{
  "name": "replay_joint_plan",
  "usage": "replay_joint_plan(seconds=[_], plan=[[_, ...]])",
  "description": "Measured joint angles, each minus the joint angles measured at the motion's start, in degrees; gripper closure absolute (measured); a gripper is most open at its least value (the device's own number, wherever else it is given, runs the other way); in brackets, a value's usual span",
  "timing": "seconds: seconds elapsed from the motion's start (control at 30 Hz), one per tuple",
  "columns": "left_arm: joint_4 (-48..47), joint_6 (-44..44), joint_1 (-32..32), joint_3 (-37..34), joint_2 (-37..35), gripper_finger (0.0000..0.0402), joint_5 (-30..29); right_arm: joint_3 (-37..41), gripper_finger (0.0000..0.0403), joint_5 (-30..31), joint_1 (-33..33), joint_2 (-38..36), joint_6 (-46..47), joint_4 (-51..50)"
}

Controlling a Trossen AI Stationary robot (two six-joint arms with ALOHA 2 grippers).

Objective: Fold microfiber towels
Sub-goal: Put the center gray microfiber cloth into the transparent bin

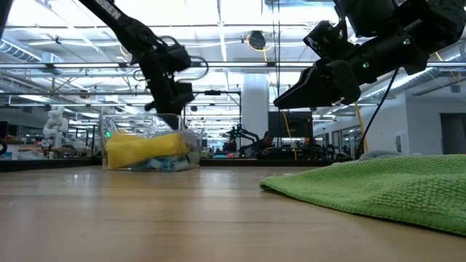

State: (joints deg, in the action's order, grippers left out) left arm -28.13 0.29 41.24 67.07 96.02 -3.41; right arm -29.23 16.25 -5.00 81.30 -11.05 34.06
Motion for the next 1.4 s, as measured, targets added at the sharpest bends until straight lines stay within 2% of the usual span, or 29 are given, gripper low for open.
replay_joint_plan(seconds=[0.3, 0.43, 0.53, 0.8, 0.93, 1.17, 1.4], plan=[[2.75, 0.97, -0.12, 0.02, 8.68, 0.0360, -1.47, 0.00, 0.0245, 0.03, 0.07, 0.00, -0.07, -0.01], [2.70, 2.17, -0.25, 0.13, 9.12, 0.0360, -2.57, 0.00, 0.0245, 0.04, 0.07, 0.00, -0.11, -0.02], [1.28, 2.31, -0.45, -0.08, 5.81, 0.0360, -2.58, 0.00, 0.0245, 0.04, 0.07, 0.00, -0.19, -0.02], [-2.74, 2.98, -1.93, -0.05, -9.52, 0.0360, -2.13, 0.00, 0.0245, 0.04, 0.12, 0.00, -0.17, -0.02], [-3.23, 2.28, -3.63, -0.77, -11.47, 0.0360, 1.03, 0.00, 0.0245, 0.04, 0.30, 0.00, -0.16, 0.07], [-3.85, -0.20, -3.62, -5.92, -4.35, 0.0360, 1.72, 0.00, 0.0245, 0.00, 0.44, 0.00, 0.57, 0.38], [4.81, -0.01, -2.70, -7.42, 5.53, 0.0360, 2.24, 0.00, 0.0245, -0.02, 0.44, 0.00, 1.27, 0.09]])
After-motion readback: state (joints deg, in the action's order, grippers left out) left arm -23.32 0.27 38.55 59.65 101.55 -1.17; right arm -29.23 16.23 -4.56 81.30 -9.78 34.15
